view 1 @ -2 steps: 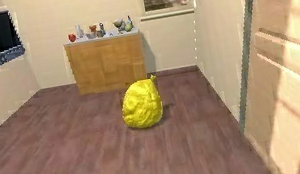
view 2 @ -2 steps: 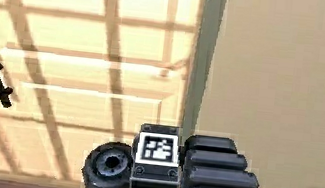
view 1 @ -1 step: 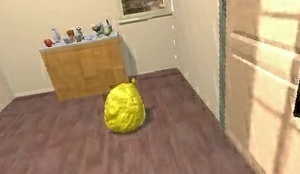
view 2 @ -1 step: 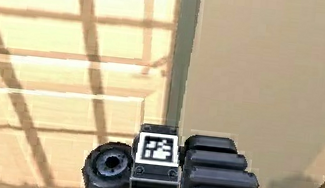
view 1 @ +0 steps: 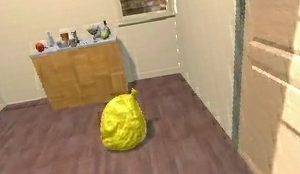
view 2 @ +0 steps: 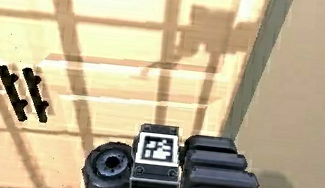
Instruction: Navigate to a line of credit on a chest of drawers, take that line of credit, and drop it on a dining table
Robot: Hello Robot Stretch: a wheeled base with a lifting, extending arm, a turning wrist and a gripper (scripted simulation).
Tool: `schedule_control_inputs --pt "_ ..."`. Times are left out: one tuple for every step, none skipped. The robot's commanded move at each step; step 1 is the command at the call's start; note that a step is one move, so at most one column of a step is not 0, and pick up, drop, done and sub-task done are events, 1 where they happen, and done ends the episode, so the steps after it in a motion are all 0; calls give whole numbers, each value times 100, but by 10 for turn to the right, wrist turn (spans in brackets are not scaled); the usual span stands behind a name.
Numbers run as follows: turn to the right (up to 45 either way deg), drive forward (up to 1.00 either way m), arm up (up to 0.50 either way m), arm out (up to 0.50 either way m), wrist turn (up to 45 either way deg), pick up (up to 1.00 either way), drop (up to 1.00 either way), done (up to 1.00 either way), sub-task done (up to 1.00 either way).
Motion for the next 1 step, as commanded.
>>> schedule_control_inputs --pt "-450 0 0 0 0 0 0 0 0"
